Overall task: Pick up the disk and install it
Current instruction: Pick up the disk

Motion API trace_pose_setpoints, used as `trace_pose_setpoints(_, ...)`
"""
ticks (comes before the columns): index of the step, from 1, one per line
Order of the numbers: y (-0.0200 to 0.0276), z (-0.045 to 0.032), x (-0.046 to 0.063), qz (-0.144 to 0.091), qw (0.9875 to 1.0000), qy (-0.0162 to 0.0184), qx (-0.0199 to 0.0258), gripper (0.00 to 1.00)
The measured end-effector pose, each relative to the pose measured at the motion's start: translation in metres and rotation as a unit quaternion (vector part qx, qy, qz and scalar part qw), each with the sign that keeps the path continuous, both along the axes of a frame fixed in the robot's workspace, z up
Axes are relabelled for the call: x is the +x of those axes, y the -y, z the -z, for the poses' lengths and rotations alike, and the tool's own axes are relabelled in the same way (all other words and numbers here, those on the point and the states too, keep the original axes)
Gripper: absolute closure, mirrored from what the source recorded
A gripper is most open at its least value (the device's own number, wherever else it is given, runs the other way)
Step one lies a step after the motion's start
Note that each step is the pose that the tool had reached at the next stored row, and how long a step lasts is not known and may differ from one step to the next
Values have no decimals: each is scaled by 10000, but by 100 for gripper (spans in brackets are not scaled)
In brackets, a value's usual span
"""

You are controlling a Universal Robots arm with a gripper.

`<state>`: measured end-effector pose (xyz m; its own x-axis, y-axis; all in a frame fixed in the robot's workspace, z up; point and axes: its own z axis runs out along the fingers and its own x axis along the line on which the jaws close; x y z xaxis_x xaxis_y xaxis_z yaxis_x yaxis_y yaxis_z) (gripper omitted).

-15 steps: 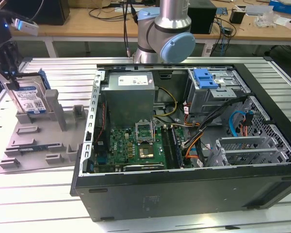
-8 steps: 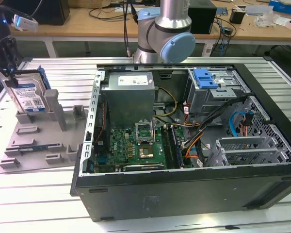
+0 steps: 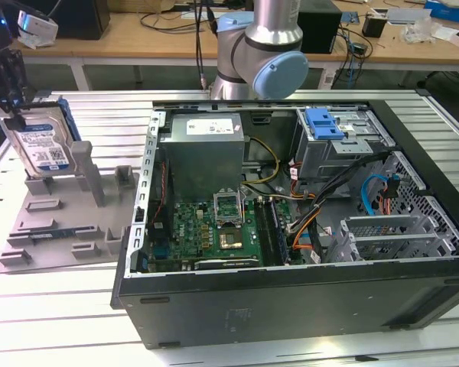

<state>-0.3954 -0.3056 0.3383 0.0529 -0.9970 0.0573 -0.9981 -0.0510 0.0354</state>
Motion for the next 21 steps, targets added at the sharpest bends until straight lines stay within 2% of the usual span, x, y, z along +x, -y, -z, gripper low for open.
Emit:
trace_pose_setpoints(9, 0, -194, 59, 45, 10000, -48, 0, 63)
trace_pose_setpoints(13, 0, -287, 72, 54, 10000, -58, -3, 63)
trace_pose_setpoints(14, 0, -313, 76, 56, 10000, -60, -6, 63)
trace_pose_setpoints(15, 0, -374, 83, 61, 10000, -64, -15, 63)
trace_pose_setpoints(21, 0, -541, 106, 77, 9999, -76, -33, 63)
